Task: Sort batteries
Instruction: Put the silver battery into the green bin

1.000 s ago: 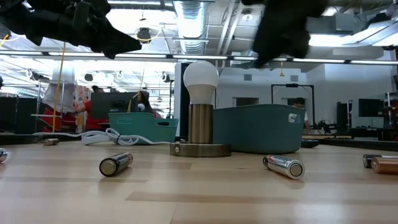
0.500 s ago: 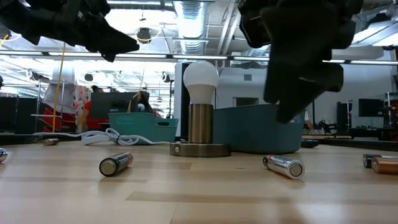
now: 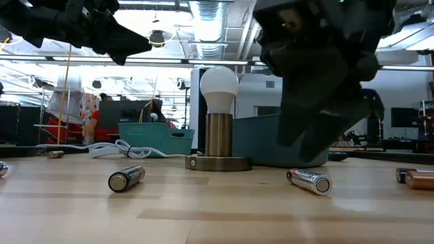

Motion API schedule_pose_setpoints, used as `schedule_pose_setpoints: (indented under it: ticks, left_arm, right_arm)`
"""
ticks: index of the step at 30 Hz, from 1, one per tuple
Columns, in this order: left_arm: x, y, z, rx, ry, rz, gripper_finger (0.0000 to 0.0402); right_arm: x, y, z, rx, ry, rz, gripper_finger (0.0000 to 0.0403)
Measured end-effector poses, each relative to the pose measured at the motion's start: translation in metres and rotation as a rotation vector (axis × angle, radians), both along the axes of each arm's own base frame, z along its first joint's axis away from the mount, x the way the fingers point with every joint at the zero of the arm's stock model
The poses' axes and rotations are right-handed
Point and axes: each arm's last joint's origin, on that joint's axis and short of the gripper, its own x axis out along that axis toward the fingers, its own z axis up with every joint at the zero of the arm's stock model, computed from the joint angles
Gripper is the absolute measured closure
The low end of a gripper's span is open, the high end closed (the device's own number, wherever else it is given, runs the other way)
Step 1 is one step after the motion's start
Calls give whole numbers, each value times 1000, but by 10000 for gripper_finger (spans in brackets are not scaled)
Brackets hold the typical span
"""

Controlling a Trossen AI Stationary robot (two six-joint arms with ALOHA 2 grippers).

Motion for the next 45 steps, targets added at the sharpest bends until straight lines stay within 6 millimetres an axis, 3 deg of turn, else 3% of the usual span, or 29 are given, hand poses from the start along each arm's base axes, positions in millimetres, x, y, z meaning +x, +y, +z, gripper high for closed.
schedule_pose_setpoints:
  ticks: [8,45]
  left_arm:
    - [0,0,0,5,2,0,308]
    - [0,0,-1,12,10,0,308]
  right_arm:
    - [1,4,-15,2,28,-21,188]
    - [-4,15,-32,-34,101,-30,194]
